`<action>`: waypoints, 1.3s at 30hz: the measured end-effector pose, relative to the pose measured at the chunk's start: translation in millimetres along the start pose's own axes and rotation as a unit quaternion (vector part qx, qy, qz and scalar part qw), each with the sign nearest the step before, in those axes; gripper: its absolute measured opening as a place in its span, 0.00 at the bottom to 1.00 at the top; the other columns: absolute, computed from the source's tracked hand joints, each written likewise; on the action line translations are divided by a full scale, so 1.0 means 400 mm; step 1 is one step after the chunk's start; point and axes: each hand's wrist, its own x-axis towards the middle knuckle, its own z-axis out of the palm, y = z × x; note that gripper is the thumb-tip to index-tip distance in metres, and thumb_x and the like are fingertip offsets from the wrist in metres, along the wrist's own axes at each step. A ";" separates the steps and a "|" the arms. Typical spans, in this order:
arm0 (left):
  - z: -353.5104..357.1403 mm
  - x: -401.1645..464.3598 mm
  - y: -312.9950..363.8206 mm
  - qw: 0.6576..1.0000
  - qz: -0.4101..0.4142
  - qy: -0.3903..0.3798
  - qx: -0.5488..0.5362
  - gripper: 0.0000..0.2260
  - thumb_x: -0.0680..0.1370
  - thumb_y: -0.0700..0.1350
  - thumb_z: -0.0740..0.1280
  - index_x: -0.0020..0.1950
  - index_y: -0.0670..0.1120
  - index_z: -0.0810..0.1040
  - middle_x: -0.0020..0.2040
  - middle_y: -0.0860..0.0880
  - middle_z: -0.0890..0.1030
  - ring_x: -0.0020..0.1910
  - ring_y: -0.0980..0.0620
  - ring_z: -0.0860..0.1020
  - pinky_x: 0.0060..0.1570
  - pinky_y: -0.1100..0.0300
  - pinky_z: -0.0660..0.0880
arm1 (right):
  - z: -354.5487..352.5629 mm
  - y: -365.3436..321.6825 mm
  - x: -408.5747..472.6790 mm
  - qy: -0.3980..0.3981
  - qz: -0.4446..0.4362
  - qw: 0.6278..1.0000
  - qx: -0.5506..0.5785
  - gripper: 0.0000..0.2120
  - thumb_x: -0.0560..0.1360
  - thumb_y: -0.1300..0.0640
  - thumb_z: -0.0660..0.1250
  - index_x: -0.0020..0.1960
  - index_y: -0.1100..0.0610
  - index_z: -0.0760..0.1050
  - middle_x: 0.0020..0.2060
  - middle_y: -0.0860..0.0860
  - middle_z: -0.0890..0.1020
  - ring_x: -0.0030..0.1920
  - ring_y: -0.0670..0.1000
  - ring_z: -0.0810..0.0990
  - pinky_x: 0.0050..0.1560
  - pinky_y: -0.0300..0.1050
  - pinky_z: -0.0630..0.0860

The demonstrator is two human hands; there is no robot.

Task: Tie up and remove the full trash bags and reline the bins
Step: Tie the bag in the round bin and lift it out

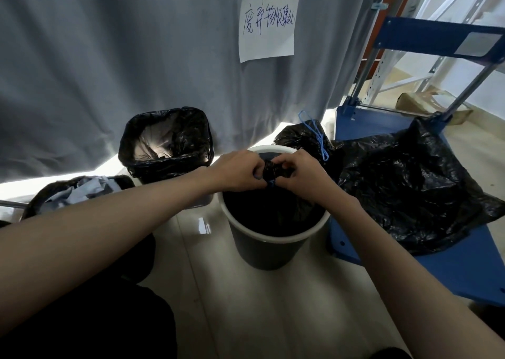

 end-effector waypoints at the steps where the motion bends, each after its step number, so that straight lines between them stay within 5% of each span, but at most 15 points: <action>1: -0.007 0.002 0.000 1.000 -0.001 0.005 -0.012 0.12 0.70 0.53 0.69 0.33 0.50 0.71 0.37 0.53 0.77 0.38 0.50 0.76 0.33 0.57 0.68 | 0.000 0.002 0.000 -0.022 -0.001 1.000 -0.013 0.26 0.68 0.56 0.76 0.65 0.52 0.76 0.55 0.54 0.73 0.48 0.48 0.74 0.54 0.38 0.70; 5: -0.033 0.011 0.003 0.994 0.001 0.027 -0.102 0.11 0.73 0.46 0.69 0.32 0.49 0.71 0.34 0.49 0.77 0.37 0.50 0.74 0.41 0.56 0.71 | 0.012 0.002 -0.002 -0.081 0.013 0.996 -0.040 0.34 0.65 0.50 0.76 0.69 0.46 0.71 0.59 0.53 0.69 0.61 0.55 0.72 0.65 0.53 0.71; 9: -0.045 0.013 0.008 0.983 0.009 0.016 -0.185 0.12 0.75 0.43 0.68 0.33 0.52 0.74 0.33 0.55 0.76 0.34 0.60 0.71 0.40 0.65 0.68 | 0.028 -0.004 -0.004 -0.032 0.008 0.998 -0.049 0.25 0.66 0.50 0.75 0.62 0.48 0.76 0.55 0.55 0.74 0.56 0.56 0.75 0.57 0.55 0.75; 12: -0.041 0.008 0.004 0.975 0.012 -0.006 -0.223 0.06 0.77 0.42 0.68 0.40 0.47 0.79 0.35 0.55 0.76 0.34 0.61 0.72 0.43 0.63 0.70 | 0.027 -0.002 -0.006 0.029 0.002 0.999 -0.030 0.12 0.70 0.54 0.74 0.54 0.52 0.82 0.41 0.48 0.75 0.48 0.54 0.78 0.47 0.49 0.75; 19: -0.058 0.000 -0.007 0.939 -0.012 -0.004 -0.344 0.08 0.74 0.43 0.73 0.48 0.40 0.80 0.39 0.43 0.82 0.36 0.49 0.80 0.39 0.57 0.79 | 0.035 -0.003 -0.013 0.049 0.001 0.999 0.016 0.05 0.72 0.56 0.69 0.46 0.50 0.82 0.36 0.46 0.81 0.41 0.49 0.79 0.45 0.50 0.77; 25: -0.035 -0.020 0.002 0.989 0.020 0.038 -0.140 0.26 0.62 0.56 0.80 0.51 0.48 0.73 0.43 0.49 0.80 0.38 0.53 0.76 0.40 0.56 0.72 | 0.020 -0.027 -0.010 0.106 -0.005 0.993 0.058 0.04 0.72 0.58 0.69 0.39 0.56 0.80 0.30 0.52 0.79 0.35 0.51 0.76 0.42 0.51 0.75; 29: -0.044 -0.016 0.018 0.989 0.047 0.085 -0.108 0.12 0.72 0.47 0.74 0.46 0.39 0.78 0.38 0.44 0.79 0.40 0.46 0.77 0.41 0.53 0.70 | -0.002 -0.051 -0.012 0.134 -0.017 0.981 0.141 0.10 0.74 0.60 0.69 0.35 0.51 0.76 0.26 0.44 0.74 0.30 0.41 0.70 0.36 0.35 0.66; 33: -0.080 -0.005 0.035 0.983 0.055 0.128 -0.120 0.04 0.74 0.39 0.69 0.41 0.40 0.79 0.31 0.48 0.73 0.34 0.50 0.70 0.36 0.58 0.63 | -0.029 -0.065 -0.003 0.155 0.006 0.974 0.165 0.06 0.74 0.56 0.68 0.43 0.59 0.76 0.30 0.50 0.72 0.32 0.47 0.70 0.40 0.44 0.69; 37: -0.096 0.010 0.048 0.976 0.055 0.154 -0.142 0.06 0.74 0.36 0.65 0.38 0.42 0.76 0.28 0.52 0.72 0.31 0.54 0.69 0.33 0.61 0.61 | -0.059 -0.069 -0.002 0.098 0.036 0.990 0.096 0.21 0.65 0.42 0.68 0.55 0.50 0.75 0.42 0.46 0.80 0.46 0.48 0.79 0.49 0.48 0.76; 39: -0.105 0.020 0.052 0.974 0.061 0.160 -0.151 0.07 0.75 0.37 0.65 0.37 0.44 0.75 0.28 0.54 0.72 0.29 0.56 0.67 0.31 0.64 0.62 | -0.067 -0.069 0.001 0.085 0.047 0.994 0.055 0.19 0.66 0.43 0.69 0.53 0.51 0.77 0.43 0.48 0.81 0.45 0.51 0.80 0.50 0.51 0.78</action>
